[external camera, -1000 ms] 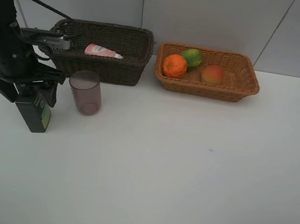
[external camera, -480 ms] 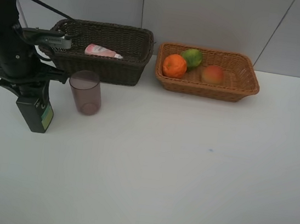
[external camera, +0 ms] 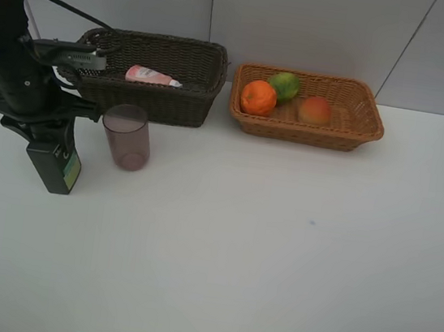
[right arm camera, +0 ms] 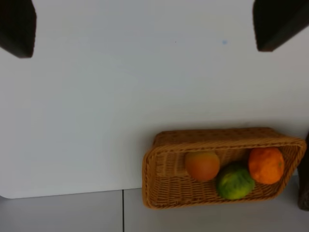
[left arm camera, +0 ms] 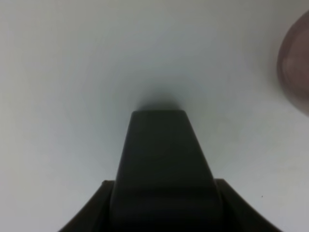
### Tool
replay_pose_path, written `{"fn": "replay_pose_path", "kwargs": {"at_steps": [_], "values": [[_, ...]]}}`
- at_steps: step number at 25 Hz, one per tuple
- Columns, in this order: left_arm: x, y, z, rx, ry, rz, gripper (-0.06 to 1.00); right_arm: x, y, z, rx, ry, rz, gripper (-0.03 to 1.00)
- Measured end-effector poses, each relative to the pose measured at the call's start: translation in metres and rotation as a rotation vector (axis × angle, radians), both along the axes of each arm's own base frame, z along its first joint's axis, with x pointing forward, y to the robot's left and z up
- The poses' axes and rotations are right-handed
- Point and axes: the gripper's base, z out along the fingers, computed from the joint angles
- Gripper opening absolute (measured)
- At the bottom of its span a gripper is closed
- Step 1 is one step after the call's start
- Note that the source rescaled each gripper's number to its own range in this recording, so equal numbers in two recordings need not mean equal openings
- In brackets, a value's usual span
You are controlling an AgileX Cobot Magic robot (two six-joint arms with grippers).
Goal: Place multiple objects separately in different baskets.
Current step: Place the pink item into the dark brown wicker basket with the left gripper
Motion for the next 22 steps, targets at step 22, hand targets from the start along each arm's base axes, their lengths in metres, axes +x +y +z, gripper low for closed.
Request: {"fn": "replay_pose_path", "kwargs": {"at_steps": [22], "values": [[0.050, -0.021, 0.120, -0.028, -0.307, -0.065, 0.47, 0.000, 0.000, 0.000, 0.000, 0.000, 0.000, 1.00]]}}
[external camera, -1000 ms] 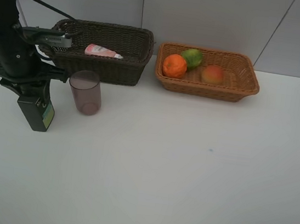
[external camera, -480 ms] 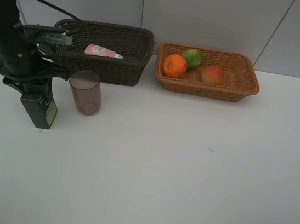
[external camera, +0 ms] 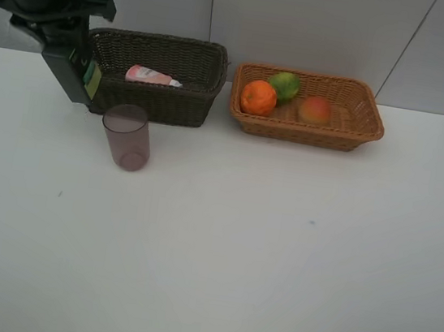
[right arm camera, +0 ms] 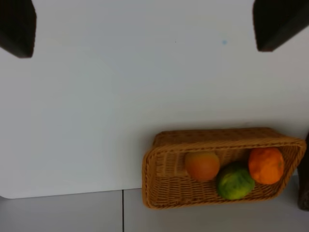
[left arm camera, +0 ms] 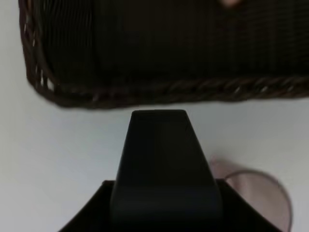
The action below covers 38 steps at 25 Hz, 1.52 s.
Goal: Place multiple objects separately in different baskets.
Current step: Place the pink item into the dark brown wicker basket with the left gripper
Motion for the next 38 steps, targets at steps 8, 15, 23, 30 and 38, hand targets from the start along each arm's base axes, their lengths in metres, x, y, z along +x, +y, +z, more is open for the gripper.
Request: {"fn": "replay_pose_path", "kwargs": {"at_steps": [8, 15, 23, 30, 38], "values": [[0.036, -0.055, 0.017, -0.041, -0.269, -0.167, 0.47, 0.000, 0.000, 0.000, 0.000, 0.000, 0.000, 1.00], [0.056, -0.095, -0.031, -0.077, -0.325, -0.241, 0.47, 0.000, 0.000, 0.000, 0.000, 0.000, 0.000, 1.00], [0.073, -0.106, -0.078, -0.089, -0.327, -0.245, 0.47, 0.000, 0.000, 0.000, 0.000, 0.000, 0.000, 1.00], [0.077, -0.108, -0.104, -0.078, -0.288, -0.246, 0.47, 0.000, 0.000, 0.000, 0.000, 0.000, 0.000, 1.00], [0.077, -0.108, -0.105, -0.078, -0.286, -0.246, 0.53, 0.000, 0.000, 0.000, 0.000, 0.000, 0.000, 1.00]]}}
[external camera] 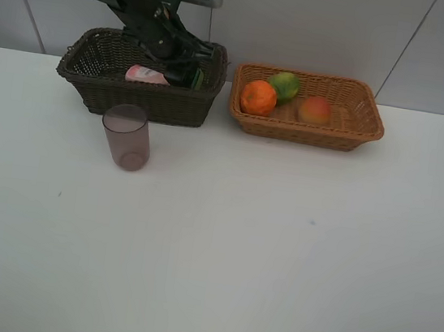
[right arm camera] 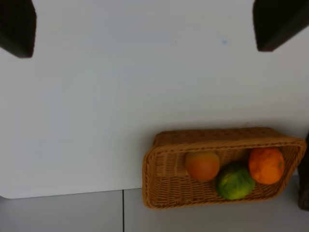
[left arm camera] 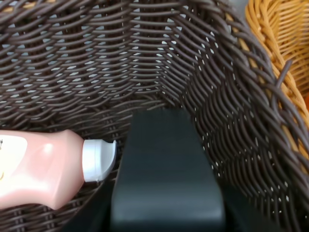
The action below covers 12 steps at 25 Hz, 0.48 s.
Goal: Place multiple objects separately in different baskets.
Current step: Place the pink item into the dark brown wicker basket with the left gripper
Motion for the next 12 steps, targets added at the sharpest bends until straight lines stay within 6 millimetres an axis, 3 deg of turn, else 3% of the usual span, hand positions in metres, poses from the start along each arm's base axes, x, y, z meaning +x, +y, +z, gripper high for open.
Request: {"fn": "replay_pose_path", "kwargs": {"at_steps": [5, 12], "values": [[-0.001, 0.000, 0.011, -0.006, -0.015, 0.000, 0.86, 0.000, 0.000, 0.000, 0.000, 0.000, 0.000, 1.00], [-0.013, 0.006, 0.046, 0.004, -0.001, 0.001, 0.90, 0.000, 0.000, 0.000, 0.000, 0.000, 0.000, 1.00]]}}
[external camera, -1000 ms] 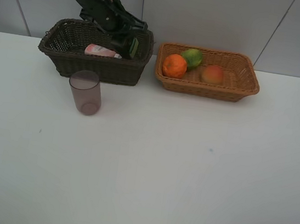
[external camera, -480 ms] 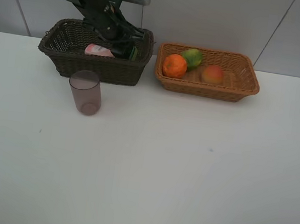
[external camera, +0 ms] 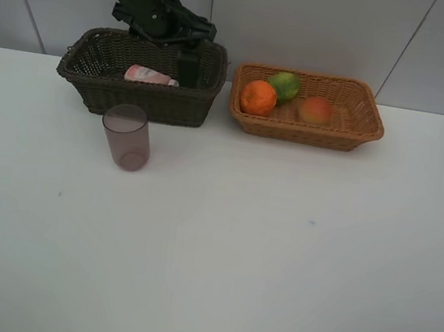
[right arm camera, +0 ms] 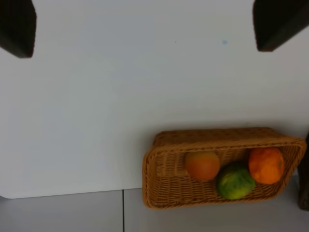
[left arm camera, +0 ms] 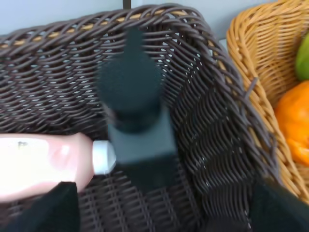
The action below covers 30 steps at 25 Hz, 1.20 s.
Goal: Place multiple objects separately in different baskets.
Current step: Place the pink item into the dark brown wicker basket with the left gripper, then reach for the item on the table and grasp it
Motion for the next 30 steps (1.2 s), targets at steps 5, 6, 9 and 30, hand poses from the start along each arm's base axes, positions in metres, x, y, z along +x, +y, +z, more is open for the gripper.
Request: {"fn": "replay_pose_path", "kwargs": {"at_steps": [5, 6, 9, 30], "values": [[-0.022, 0.004, 0.034, 0.047, 0.056, -0.023, 0.90, 0.000, 0.000, 0.000, 0.000, 0.000, 0.000, 1.00], [-0.027, 0.003, 0.038, 0.063, 0.075, -0.034, 0.90, 0.000, 0.000, 0.000, 0.000, 0.000, 0.000, 1.00], [-0.044, -0.002, 0.049, 0.106, 0.129, -0.075, 0.90, 0.000, 0.000, 0.000, 0.000, 0.000, 0.000, 1.00], [-0.103, -0.003, -0.008, 0.342, 0.449, -0.229, 0.99, 0.000, 0.000, 0.000, 0.000, 0.000, 0.000, 1.00]]}}
